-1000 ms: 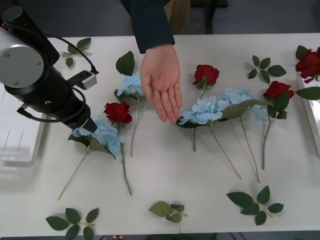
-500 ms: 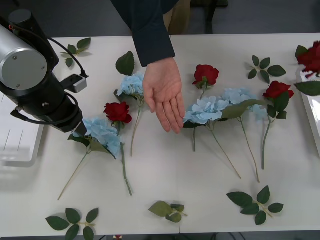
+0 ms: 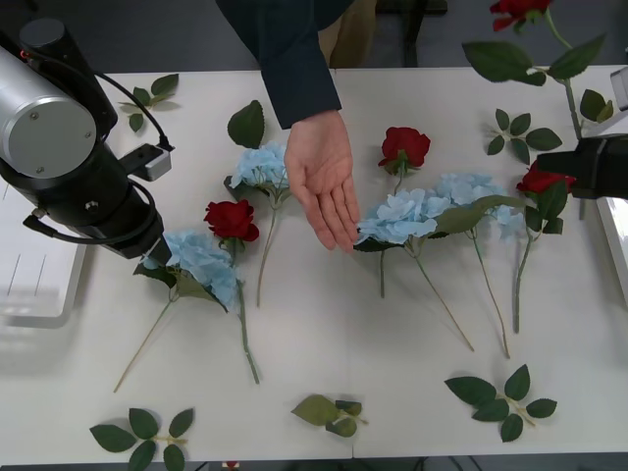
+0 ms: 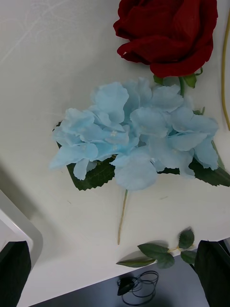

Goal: Place the red flowers into the right box and the blue flowers into the left box. If a person shows an open palm, hand one flower to the person first, then continue sorting.

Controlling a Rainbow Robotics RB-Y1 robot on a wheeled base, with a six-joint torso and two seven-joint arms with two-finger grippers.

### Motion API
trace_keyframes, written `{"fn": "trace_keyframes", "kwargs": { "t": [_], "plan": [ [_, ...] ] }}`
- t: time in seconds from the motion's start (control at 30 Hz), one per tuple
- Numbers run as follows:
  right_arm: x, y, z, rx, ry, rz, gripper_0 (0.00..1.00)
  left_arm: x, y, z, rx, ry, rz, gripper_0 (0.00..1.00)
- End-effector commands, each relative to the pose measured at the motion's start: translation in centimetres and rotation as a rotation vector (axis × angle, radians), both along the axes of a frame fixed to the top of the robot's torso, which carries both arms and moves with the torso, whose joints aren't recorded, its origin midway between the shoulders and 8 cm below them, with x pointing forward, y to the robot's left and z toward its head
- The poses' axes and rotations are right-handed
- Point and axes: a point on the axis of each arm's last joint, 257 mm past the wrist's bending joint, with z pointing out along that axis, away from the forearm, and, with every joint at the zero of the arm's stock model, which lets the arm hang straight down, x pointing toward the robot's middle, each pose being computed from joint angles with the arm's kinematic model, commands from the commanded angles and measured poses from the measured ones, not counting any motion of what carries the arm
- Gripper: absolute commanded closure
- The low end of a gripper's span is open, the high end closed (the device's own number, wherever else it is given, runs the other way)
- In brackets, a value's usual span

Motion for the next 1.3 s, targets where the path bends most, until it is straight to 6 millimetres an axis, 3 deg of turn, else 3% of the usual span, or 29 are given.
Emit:
{"fn": "trace_keyframes", "kwargs": {
  "t": [0.03,0.2,0.33,0.63,0.77,0.97,1.3],
  "plan": [
    [1.0,5.1,5.4,0.044,-0.123,0.025,1.0,0.0,-0.9,0.5,-0.02,-0.024,0.023,0.0],
    [1.5,10.7,7.9,0.128,-0.134,0.027,1.0,0.1,-0.9,0.6,-0.017,-0.026,0.016,0.0],
    [1.9,14.6,11.3,0.179,-0.192,0.008,1.0,0.1,-0.7,0.6,-0.011,-0.029,0.012,0.0],
    [2.8,21.0,18.0,0.187,-0.349,-0.083,1.0,0.4,-0.7,0.7,-0.006,-0.038,0.002,0.0],
    [3.7,22.2,18.4,0.105,-0.418,-0.149,1.0,0.5,-0.6,0.8,-0.001,-0.044,0.0,0.0],
    [4.5,24.7,17.1,0.093,-0.426,-0.191,1.0,0.7,-0.4,0.8,0.006,-0.051,0.001,0.0],
    [4.7,24.8,16.8,0.094,-0.421,-0.195,1.0,0.8,-0.2,0.8,0.014,-0.055,-0.001,0.0]
  ]
}}
